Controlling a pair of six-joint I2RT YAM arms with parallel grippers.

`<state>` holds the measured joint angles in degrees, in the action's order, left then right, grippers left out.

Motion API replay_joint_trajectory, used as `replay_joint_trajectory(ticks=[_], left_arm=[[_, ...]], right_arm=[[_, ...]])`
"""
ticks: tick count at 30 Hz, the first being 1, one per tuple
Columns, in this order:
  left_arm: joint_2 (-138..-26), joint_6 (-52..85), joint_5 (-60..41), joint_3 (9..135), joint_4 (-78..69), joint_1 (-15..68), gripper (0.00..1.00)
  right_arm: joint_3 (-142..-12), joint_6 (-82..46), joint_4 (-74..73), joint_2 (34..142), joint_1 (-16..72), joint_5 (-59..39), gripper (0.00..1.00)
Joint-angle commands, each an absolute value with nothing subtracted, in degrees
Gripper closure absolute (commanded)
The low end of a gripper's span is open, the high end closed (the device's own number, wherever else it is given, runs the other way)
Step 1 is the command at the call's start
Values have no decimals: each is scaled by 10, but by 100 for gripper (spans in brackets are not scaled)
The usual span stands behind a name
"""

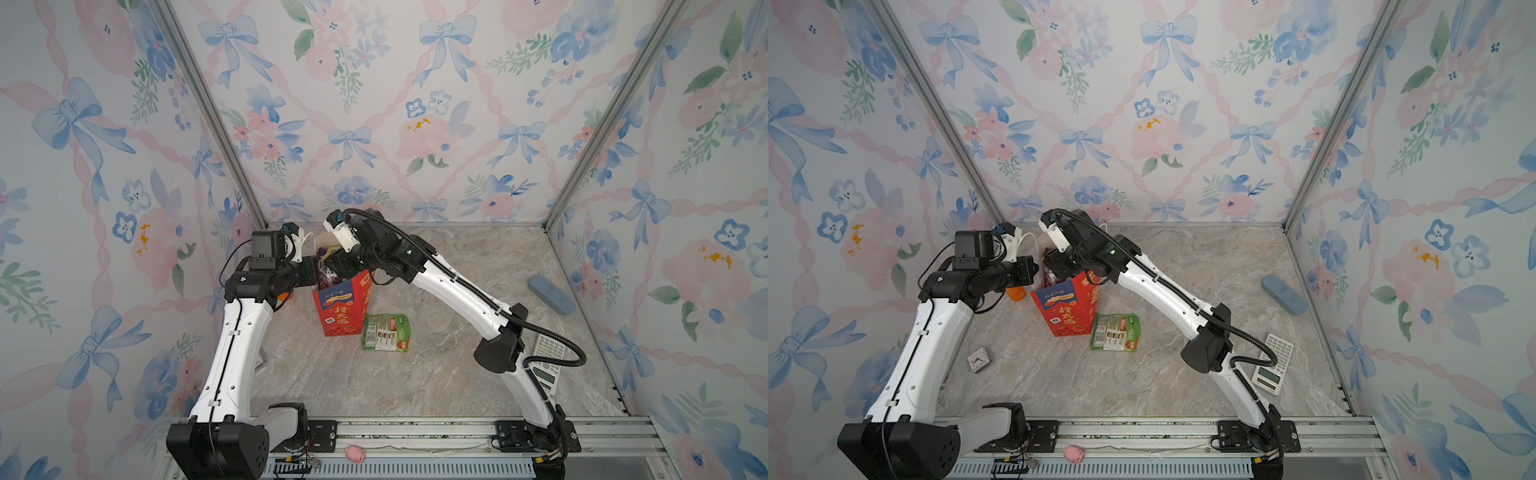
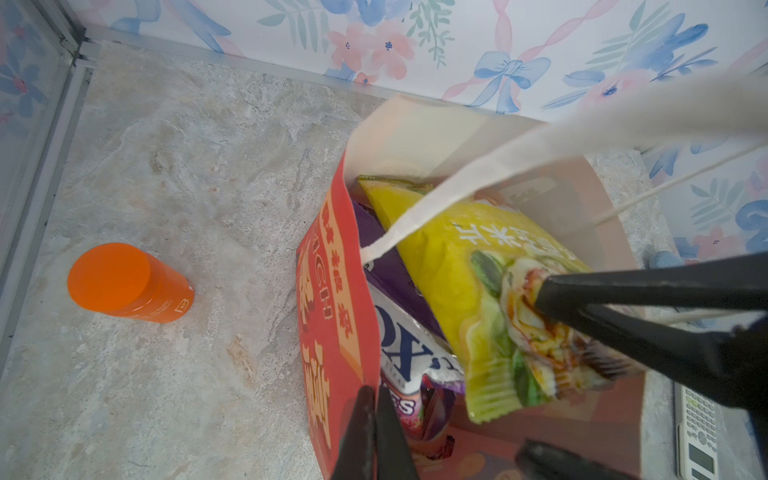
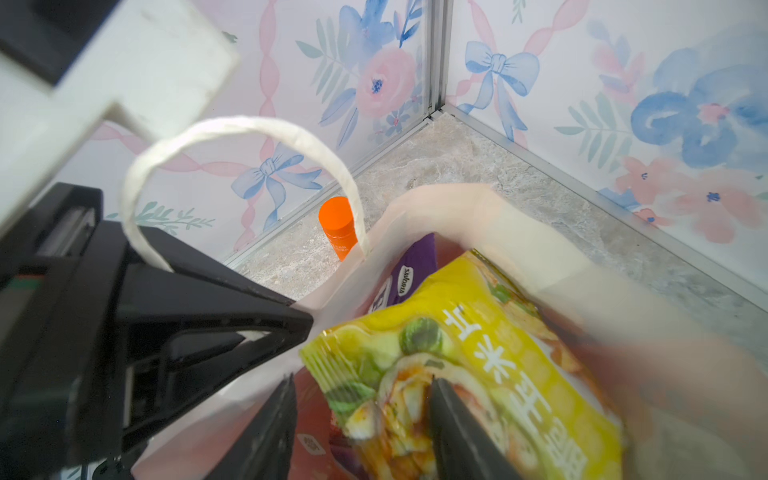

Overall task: Place the snacks into the paper bag
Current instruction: 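Lower the yellow packet into the paper bag held by the left gripper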

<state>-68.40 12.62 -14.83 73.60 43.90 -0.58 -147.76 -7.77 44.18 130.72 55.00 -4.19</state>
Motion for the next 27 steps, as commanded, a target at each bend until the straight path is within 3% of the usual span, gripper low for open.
replay_joint_trajectory(ticks=[1,17,27], left_arm=[[-674,117,-158,736,431,-10,100],[-670,119,-162,738,431,-10,100],[-669,119,-162,740,431,-10,100]], right_arm=[[-1490,-50,495,1265,544,-30,47],[-1425,-34,524,1245,546,-19,55],[-1488,-36,529,1302,534,-20,84]])
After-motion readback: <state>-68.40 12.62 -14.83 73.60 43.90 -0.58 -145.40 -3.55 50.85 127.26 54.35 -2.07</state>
